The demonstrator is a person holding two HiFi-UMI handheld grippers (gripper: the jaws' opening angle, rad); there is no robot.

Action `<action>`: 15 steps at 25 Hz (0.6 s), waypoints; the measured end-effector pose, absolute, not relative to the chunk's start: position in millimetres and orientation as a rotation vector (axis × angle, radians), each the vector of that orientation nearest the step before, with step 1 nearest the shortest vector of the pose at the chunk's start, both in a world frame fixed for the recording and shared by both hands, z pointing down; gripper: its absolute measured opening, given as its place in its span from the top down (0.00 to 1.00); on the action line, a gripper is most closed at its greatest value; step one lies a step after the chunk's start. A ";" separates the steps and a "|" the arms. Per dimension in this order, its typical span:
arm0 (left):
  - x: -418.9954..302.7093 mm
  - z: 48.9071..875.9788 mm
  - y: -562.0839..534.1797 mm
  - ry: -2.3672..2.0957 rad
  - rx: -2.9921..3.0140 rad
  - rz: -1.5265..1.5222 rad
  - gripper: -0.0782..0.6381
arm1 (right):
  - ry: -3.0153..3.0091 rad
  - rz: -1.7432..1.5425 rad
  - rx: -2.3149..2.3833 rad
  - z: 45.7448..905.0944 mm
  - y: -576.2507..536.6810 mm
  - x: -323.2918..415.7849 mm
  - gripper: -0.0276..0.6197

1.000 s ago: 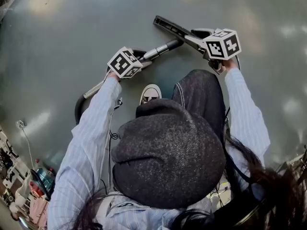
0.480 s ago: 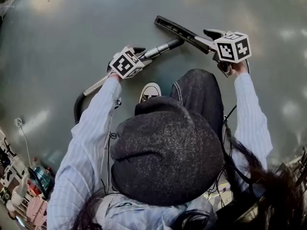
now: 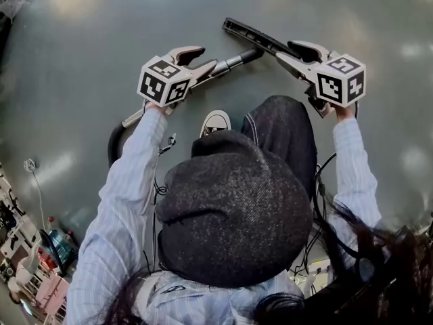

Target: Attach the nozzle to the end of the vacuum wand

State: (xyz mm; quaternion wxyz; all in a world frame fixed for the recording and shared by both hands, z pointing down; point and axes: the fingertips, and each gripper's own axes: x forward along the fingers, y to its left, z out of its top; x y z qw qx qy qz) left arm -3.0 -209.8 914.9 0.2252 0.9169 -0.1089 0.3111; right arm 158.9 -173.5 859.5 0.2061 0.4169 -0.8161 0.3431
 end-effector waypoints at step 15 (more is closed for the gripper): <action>-2.0 877.6 -210.9 -0.392 2.473 0.686 0.88 | -2.390 0.811 1.350 841.4 -178.0 129.8 0.95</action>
